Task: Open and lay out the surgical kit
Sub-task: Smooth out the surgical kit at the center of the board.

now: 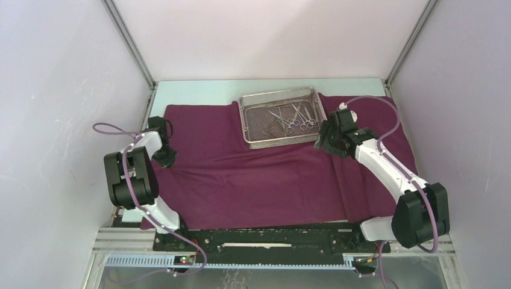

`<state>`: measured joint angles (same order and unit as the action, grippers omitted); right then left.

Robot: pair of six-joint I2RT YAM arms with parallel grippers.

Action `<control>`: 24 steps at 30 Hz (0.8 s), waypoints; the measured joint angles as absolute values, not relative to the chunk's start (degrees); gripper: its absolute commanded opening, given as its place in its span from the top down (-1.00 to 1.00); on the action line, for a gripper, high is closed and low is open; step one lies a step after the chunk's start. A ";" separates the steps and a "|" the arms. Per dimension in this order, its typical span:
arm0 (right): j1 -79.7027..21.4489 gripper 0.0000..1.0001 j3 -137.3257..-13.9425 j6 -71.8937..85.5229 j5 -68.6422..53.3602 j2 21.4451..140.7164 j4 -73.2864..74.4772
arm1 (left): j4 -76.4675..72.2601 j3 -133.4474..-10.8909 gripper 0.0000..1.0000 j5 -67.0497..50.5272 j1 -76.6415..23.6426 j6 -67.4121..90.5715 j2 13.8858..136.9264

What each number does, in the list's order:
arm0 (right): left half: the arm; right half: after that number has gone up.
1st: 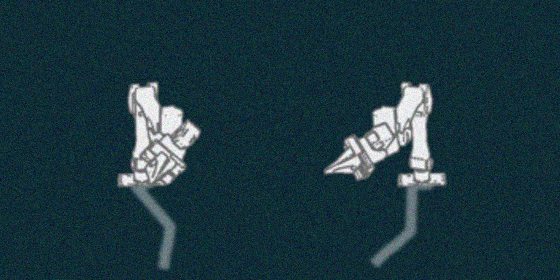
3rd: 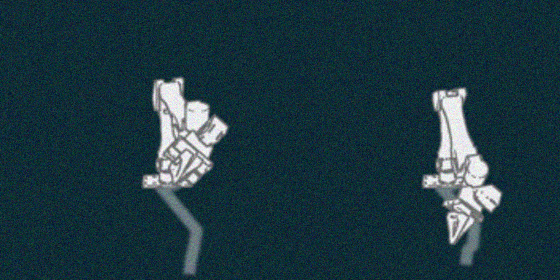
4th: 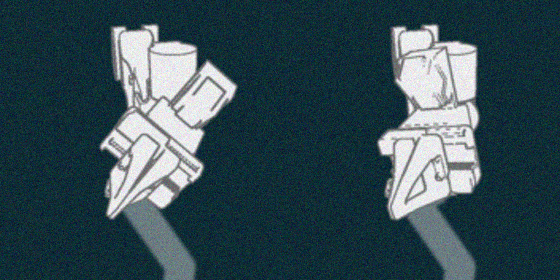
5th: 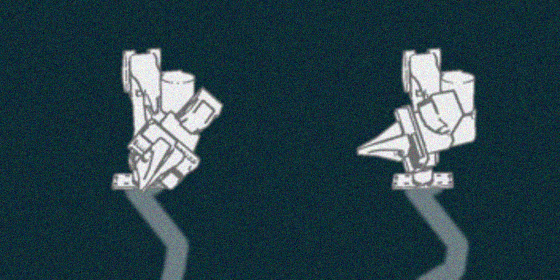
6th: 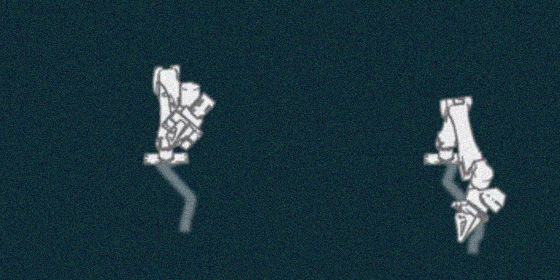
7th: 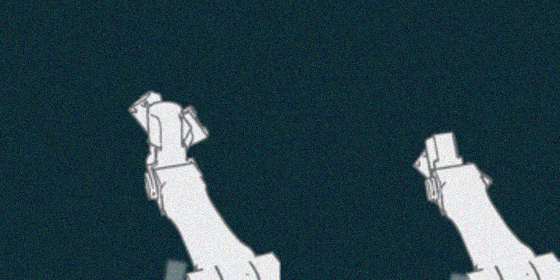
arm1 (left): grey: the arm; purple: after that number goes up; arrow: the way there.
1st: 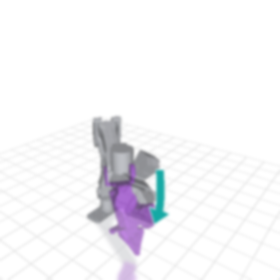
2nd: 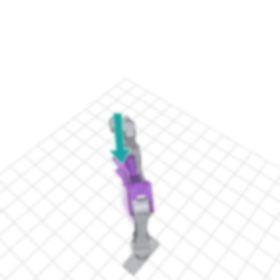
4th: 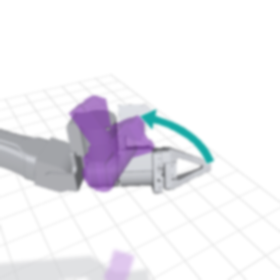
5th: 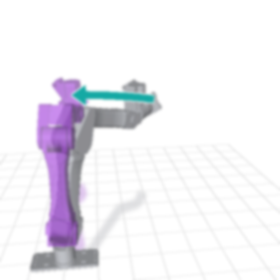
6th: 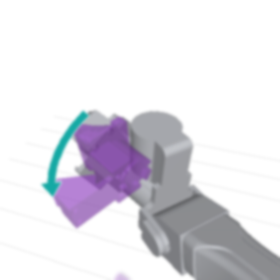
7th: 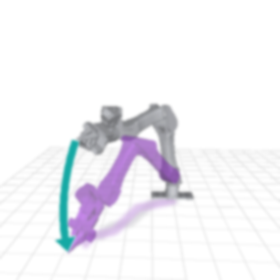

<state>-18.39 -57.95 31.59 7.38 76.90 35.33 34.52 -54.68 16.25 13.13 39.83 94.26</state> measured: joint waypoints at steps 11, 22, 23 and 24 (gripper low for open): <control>-13.02 -0.54 -53.47 30.65 5.26 76.95 33.65 | 37.23 -65.36 0.99 21.04 18.39 35.38 100.73; -8.25 -0.55 -48.90 30.06 3.44 78.15 31.92 | 38.94 -70.28 0.99 21.08 23.88 32.75 104.31; -8.03 -0.55 -48.84 30.06 3.33 78.30 31.86 | 39.22 -70.52 0.99 20.88 23.99 32.56 104.33; -7.81 -0.54 -48.77 30.09 3.31 78.39 31.75 | 39.59 -70.87 0.99 20.71 24.08 32.47 104.42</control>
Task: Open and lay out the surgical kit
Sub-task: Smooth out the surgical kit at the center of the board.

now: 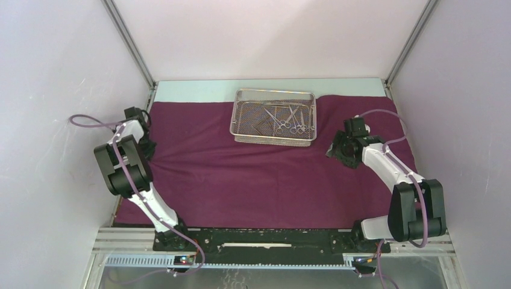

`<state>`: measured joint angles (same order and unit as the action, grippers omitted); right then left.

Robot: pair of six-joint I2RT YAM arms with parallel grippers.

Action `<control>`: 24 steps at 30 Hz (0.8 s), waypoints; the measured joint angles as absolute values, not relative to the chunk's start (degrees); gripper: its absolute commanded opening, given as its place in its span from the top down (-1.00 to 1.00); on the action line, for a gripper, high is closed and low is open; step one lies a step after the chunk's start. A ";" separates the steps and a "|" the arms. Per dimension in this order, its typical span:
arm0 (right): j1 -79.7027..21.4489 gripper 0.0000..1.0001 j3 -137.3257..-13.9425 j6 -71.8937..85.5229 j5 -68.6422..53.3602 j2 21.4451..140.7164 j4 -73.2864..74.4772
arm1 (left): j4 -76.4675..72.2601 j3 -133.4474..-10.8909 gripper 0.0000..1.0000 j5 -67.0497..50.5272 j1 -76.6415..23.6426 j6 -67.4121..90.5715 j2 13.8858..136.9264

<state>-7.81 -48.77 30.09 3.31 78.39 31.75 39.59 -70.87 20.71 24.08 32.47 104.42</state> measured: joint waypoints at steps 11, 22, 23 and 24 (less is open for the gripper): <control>-8.01 -0.55 -48.47 30.13 3.22 79.11 30.48 | 41.06 -73.73 -0.47 19.97 24.51 30.02 103.74; -12.82 -0.55 -48.80 30.46 3.97 79.13 30.41 | 40.77 -96.68 -0.75 13.85 14.79 26.24 109.23; -12.91 -0.55 -49.12 30.48 3.95 79.13 30.48 | 41.12 -100.57 -0.77 13.13 14.13 25.21 112.33; -12.95 -0.55 -49.60 30.46 3.97 79.13 30.46 | 41.63 -105.21 -0.79 12.64 13.63 23.92 116.40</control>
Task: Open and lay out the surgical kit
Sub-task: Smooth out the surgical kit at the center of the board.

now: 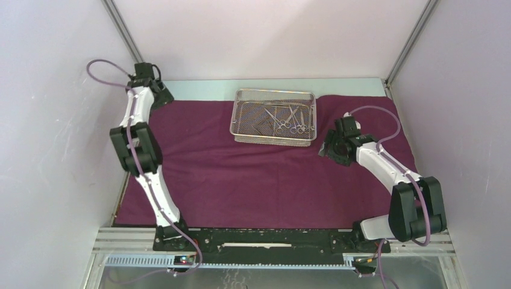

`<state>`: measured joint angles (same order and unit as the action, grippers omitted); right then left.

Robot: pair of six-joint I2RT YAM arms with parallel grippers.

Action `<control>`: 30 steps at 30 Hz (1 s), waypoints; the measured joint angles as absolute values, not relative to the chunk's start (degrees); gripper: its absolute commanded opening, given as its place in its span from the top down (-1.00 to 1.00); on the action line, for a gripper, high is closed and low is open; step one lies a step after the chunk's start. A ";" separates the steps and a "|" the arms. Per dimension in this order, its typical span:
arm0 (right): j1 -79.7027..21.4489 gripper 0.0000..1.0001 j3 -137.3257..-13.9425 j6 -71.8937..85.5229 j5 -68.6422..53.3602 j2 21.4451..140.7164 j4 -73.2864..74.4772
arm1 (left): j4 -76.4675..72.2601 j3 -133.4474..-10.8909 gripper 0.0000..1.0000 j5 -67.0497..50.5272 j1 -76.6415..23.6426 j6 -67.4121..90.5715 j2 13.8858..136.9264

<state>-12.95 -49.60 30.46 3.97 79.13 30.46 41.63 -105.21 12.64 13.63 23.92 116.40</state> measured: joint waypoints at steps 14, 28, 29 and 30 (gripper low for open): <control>-13.32 -0.55 -54.92 29.95 2.94 79.13 31.16 | 54.50 -128.81 -0.25 8.23 8.69 16.97 142.41; -13.52 -0.54 -55.27 29.50 1.78 79.42 32.08 | 54.63 -128.88 0.99 10.04 6.44 18.17 143.13; -13.52 -0.54 -55.27 29.43 1.56 79.59 32.05 | 54.02 -128.60 0.99 9.56 7.07 18.52 143.02; -13.52 -0.54 -55.27 29.39 1.45 79.79 32.05 | 53.25 -127.94 0.99 9.17 7.70 18.85 142.69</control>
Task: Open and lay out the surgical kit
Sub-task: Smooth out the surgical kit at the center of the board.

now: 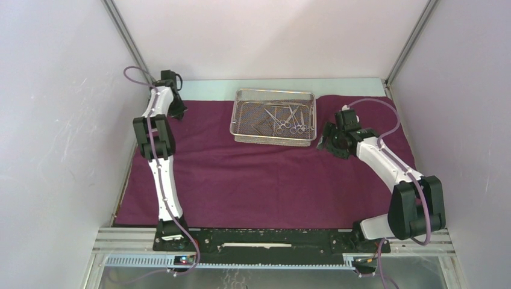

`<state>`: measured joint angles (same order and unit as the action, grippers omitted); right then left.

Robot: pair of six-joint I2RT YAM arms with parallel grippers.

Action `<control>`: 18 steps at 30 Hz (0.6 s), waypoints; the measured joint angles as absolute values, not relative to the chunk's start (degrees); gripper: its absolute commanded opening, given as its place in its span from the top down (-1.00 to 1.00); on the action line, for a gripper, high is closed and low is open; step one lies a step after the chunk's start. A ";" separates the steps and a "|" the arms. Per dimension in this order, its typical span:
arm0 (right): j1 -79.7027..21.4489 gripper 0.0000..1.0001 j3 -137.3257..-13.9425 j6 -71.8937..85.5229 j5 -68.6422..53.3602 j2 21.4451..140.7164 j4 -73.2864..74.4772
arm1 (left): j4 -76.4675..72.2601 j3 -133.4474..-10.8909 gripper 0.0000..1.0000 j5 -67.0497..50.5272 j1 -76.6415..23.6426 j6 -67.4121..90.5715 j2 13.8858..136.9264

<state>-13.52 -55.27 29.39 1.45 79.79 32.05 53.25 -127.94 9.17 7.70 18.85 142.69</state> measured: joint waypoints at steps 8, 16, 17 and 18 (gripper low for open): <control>-13.52 -0.54 -55.27 28.71 1.21 80.93 32.05 | 52.58 -129.34 0.51 6.66 13.69 19.90 143.31; -13.54 -0.54 -55.59 28.60 1.17 80.99 32.14 | 48.56 -124.03 -1.00 5.30 13.17 17.43 140.22; -13.56 -0.54 -55.75 28.62 1.15 80.99 32.14 | 48.80 -123.66 -1.00 5.30 12.93 17.12 139.98; -13.58 -0.54 -55.83 28.60 1.15 80.99 32.12 | 48.97 -123.70 -1.00 5.37 12.62 16.84 139.96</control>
<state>-13.58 -55.83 28.60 1.15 80.99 32.12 48.97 -123.70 5.37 12.62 16.84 139.96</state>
